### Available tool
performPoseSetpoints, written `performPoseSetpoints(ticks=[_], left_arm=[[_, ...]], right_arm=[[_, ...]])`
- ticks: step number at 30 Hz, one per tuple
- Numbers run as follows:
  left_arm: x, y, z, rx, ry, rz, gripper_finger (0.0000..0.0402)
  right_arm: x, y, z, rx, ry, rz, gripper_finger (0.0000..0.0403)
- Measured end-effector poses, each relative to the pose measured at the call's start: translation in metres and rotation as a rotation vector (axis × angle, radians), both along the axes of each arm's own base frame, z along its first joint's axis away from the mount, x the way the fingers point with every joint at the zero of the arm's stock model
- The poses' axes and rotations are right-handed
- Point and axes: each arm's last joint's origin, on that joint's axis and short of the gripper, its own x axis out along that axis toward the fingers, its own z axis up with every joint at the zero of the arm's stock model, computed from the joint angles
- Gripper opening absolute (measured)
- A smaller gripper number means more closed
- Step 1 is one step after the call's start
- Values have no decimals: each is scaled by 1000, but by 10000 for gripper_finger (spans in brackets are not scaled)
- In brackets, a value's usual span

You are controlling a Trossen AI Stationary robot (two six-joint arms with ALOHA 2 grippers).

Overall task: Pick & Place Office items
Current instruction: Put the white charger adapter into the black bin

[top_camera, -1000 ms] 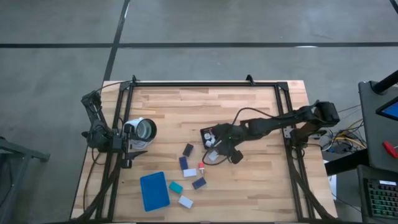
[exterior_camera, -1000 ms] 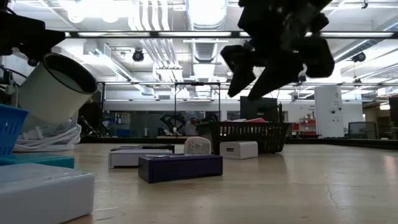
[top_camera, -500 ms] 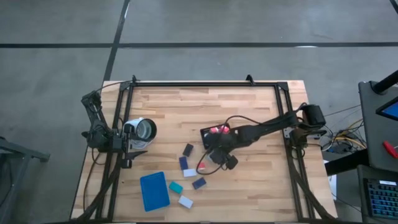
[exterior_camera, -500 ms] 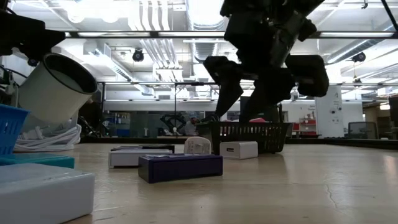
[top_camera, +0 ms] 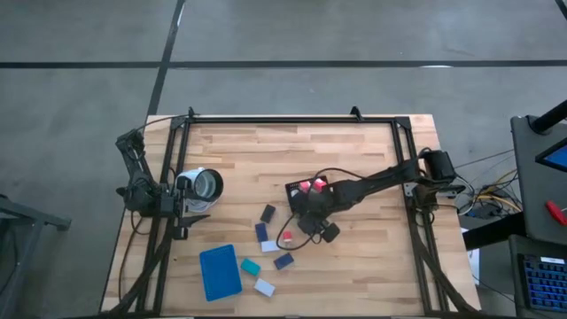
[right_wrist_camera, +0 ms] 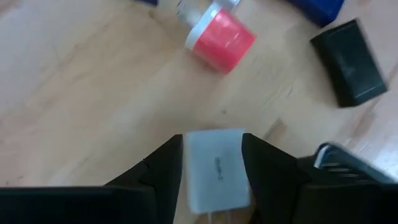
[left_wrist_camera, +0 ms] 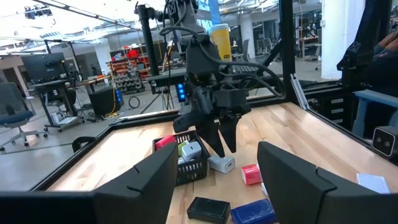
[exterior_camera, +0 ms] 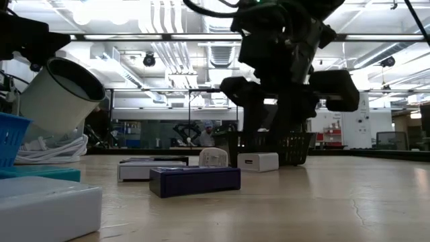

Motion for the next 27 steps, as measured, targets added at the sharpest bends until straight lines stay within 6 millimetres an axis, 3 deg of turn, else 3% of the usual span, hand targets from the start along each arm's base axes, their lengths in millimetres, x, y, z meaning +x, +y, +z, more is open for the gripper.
performPoseSetpoints(ticks=[6, 27], left_arm=[[0, 0, 0, 0, 0, 0, 225], [0, 0, 0, 0, 0, 0, 225]], right_arm=[[-1, 0, -10, -3, 25, 0, 155], [4, 0, -2, -4, -17, 5, 162]])
